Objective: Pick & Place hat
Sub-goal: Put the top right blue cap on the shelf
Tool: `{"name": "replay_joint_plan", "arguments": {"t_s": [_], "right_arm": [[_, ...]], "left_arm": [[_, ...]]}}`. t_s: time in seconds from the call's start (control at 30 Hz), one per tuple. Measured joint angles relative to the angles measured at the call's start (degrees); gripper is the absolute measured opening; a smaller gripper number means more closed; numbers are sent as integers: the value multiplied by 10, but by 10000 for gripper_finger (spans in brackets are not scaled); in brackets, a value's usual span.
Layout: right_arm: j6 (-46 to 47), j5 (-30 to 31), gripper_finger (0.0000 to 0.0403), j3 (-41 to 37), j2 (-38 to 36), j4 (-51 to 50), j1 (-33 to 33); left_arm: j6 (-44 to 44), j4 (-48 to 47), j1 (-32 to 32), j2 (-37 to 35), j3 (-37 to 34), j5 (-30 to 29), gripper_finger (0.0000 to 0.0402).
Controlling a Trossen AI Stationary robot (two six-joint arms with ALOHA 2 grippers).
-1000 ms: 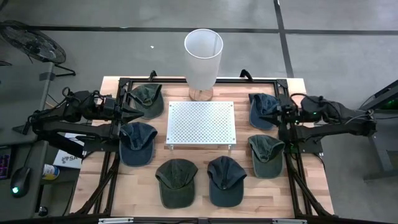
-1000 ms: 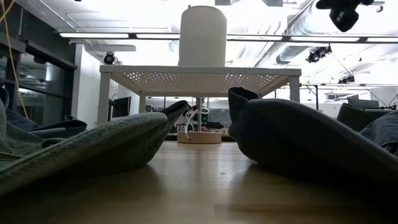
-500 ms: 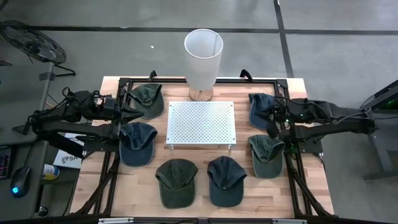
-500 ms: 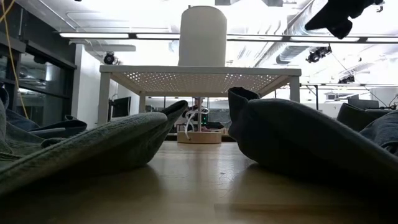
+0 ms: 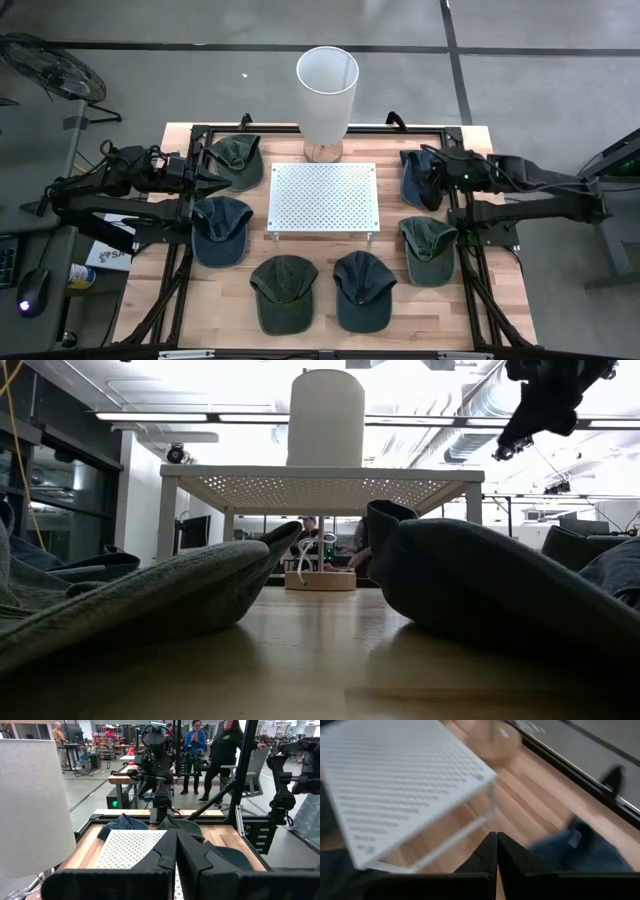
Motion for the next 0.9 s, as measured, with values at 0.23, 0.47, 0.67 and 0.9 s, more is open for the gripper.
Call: {"name": "replay_joint_plan", "arguments": {"t_s": [0.23,0.47,0.67,0.9], "right_arm": [[65,0,79,62,50,-155,-72],[159,-36,185,41,91,-175,-155],[163,-59,248,10,144,-122,-192],[100,-36,270,9,208,-64,-209]], "left_arm": [[0,0,0,0,0,0,3],[0,0,0,0,0,0,3],[0,0,0,0,0,0,3],[0,0,0,0,0,0,3]]}}
